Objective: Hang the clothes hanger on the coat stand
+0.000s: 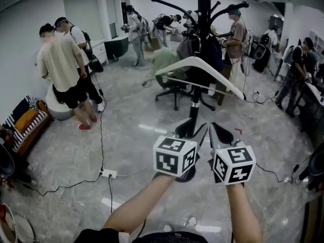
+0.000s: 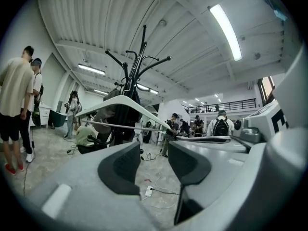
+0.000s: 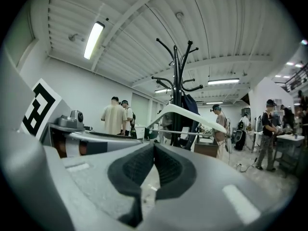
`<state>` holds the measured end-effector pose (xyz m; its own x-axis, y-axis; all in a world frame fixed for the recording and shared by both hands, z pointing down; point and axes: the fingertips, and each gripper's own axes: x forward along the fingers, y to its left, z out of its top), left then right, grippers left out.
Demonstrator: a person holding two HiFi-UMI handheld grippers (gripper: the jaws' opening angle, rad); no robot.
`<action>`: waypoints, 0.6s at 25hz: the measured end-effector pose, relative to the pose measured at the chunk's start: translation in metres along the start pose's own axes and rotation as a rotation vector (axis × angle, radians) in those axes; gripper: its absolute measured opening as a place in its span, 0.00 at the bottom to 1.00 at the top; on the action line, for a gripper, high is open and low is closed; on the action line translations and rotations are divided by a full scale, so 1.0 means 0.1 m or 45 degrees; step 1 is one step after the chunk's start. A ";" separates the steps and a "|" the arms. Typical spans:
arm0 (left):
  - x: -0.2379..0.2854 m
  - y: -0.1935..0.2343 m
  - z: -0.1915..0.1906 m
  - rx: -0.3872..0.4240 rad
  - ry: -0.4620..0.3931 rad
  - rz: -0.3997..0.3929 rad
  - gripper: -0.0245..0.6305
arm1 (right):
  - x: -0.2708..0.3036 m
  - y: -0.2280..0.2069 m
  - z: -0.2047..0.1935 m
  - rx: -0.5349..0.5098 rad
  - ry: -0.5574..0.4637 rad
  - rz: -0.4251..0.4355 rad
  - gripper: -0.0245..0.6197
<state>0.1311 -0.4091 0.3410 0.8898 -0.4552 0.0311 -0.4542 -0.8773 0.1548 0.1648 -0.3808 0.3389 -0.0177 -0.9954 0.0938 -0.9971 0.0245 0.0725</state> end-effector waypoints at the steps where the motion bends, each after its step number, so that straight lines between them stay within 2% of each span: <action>1: -0.02 -0.01 -0.04 0.016 0.001 0.000 0.31 | -0.02 0.02 -0.04 -0.002 0.001 -0.006 0.04; 7: 0.00 -0.18 -0.05 0.104 0.018 -0.019 0.18 | -0.16 -0.04 -0.06 -0.005 0.010 -0.025 0.04; 11: -0.10 -0.14 -0.02 0.132 0.013 -0.036 0.14 | -0.13 0.09 -0.01 -0.012 0.005 -0.031 0.04; 15: -0.11 -0.15 0.03 0.171 -0.004 -0.013 0.08 | -0.15 0.09 0.03 -0.023 0.005 -0.025 0.04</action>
<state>0.1284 -0.3912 0.3350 0.8943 -0.4467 0.0270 -0.4473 -0.8941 0.0219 0.1557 -0.3655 0.3351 0.0024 -0.9954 0.0961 -0.9957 0.0065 0.0925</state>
